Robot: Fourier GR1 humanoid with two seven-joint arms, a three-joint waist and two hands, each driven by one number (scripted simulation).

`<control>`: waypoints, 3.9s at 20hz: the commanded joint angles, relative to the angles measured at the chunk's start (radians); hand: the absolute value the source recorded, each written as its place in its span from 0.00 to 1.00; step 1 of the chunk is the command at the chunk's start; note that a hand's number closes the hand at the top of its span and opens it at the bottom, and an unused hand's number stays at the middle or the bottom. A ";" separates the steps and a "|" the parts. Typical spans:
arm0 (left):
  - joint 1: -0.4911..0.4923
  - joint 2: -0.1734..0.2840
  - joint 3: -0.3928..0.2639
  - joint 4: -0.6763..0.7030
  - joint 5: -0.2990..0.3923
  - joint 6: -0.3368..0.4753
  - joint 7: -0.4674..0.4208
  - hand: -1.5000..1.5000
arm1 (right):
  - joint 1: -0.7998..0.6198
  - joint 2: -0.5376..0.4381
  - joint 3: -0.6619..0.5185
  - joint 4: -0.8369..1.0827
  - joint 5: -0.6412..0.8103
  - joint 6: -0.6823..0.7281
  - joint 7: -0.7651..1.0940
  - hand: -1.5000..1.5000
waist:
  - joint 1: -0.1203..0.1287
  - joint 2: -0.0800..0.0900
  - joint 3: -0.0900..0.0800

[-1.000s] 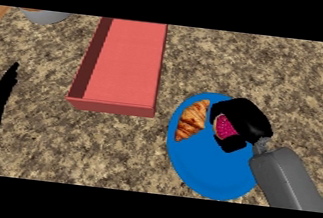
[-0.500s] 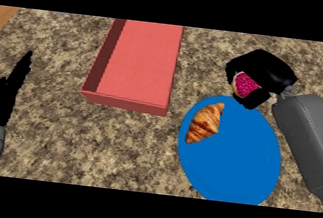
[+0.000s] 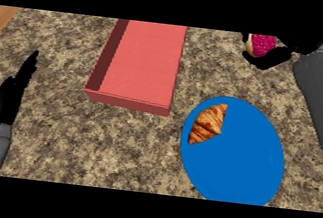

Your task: Pick the cupcake from the plate and place it in the cardboard box

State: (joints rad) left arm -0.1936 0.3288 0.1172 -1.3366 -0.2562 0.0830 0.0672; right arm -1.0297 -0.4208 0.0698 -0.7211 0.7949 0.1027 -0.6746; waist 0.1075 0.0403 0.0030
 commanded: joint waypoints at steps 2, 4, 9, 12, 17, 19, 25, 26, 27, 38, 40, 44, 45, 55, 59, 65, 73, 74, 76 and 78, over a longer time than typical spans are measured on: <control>-0.004 -0.001 0.004 -0.008 -0.015 0.019 0.017 0.50 | -0.154 0.027 -0.055 0.146 -0.045 -0.016 -0.154 1.00 | -0.008 -0.009 -0.001; 0.002 -0.002 0.000 0.006 -0.010 0.005 0.008 0.50 | -0.176 0.066 -0.045 0.211 -0.033 -0.039 -0.205 1.00 | -0.018 -0.011 -0.002; 0.021 -0.001 0.021 0.038 -0.002 0.010 -0.029 0.50 | -0.337 0.126 -0.094 0.335 -0.084 0.093 -0.165 1.00 | -0.025 -0.015 -0.004; 0.017 0.028 0.039 0.027 0.016 -0.021 -0.012 0.50 | -0.390 0.233 -0.121 0.378 -0.113 0.090 -0.089 1.00 | -0.029 -0.019 -0.004; 0.004 0.004 0.013 -0.004 -0.009 -0.003 0.029 0.50 | -0.493 0.306 -0.164 0.465 -0.135 0.082 0.020 1.00 | -0.027 -0.017 -0.004; -0.020 0.008 0.025 0.038 0.012 -0.019 -0.011 0.50 | -0.521 0.353 -0.175 0.497 -0.141 0.066 0.070 1.00 | -0.015 -0.008 -0.006; 0.000 0.018 0.020 0.015 -0.004 -0.020 -0.012 0.50 | -0.571 0.409 -0.194 0.555 -0.151 0.076 0.129 1.00 | -0.005 -0.007 -0.006; -0.021 0.005 0.018 0.048 -0.018 0.004 -0.014 0.50 | -0.568 0.418 -0.198 0.569 -0.167 0.058 0.139 1.00 | 0.000 -0.003 -0.006; 0.011 -0.004 0.004 -0.007 -0.012 -0.007 -0.009 0.50 | -0.587 0.418 -0.197 0.574 -0.154 0.061 0.165 1.00 | 0.008 -0.005 -0.006; -0.075 -0.029 -0.040 0.014 -0.030 -0.022 0.009 0.50 | -0.566 0.421 -0.152 0.686 -0.161 -0.032 0.273 0.00 | 0.084 0.014 -0.009; -0.088 -0.035 -0.039 0.021 -0.035 -0.011 0.014 0.50 | -0.566 0.421 -0.167 0.705 -0.175 0.010 0.301 0.00 | 0.074 0.018 -0.008; -0.094 -0.015 -0.021 0.050 -0.015 -0.039 0.003 0.50 | -0.552 0.421 -0.179 0.707 -0.196 0.023 0.271 0.00 | 0.085 0.009 -0.008; -0.070 -0.025 -0.039 0.025 -0.028 -0.030 -0.009 0.50 | -0.550 0.421 -0.192 0.696 -0.206 0.005 0.271 0.00 | 0.097 0.016 -0.007; -0.090 0.001 -0.004 0.045 -0.010 -0.043 0.006 0.50 | -0.548 0.421 -0.349 0.633 -0.374 -0.050 0.189 0.00 | 0.062 0.012 -0.005; -0.090 -0.022 -0.011 0.056 -0.034 -0.001 -0.002 0.50 | -0.532 0.421 -0.410 0.621 -0.434 -0.037 0.176 0.00 | 0.029 0.015 -0.005; -0.005 -0.013 0.001 0.032 -0.023 -0.004 -0.053 0.50 | -0.486 0.306 -0.440 0.626 -0.462 0.062 0.158 0.00 | 0.031 0.013 -0.005; -0.068 0.003 0.007 0.021 -0.021 -0.018 0.012 0.50 | -0.445 0.127 -0.443 0.625 -0.457 0.170 0.156 0.00 | 0.023 0.025 -0.002; -0.055 0.009 0.015 0.009 -0.003 -0.032 -0.003 0.50 | -0.425 0.096 -0.445 0.626 -0.459 0.196 0.139 0.00 | 0.037 0.030 -0.001; -0.045 -0.018 0.001 0.020 -0.011 -0.020 -0.001 0.50 | -0.427 0.075 -0.429 0.616 -0.441 0.205 0.131 0.00 | 0.031 0.027 -0.002; -0.040 0.005 0.011 0.013 -0.013 -0.023 -0.028 0.50 | -0.404 0.035 -0.423 0.622 -0.434 0.245 0.120 0.00 | 0.046 0.035 -0.002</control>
State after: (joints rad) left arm -0.2457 0.3210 0.1225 -1.3190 -0.2706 0.0656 0.0603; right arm -1.4629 -0.3223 -0.3648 -0.0992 0.3470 0.2977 -0.5363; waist 0.1418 0.0699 0.0010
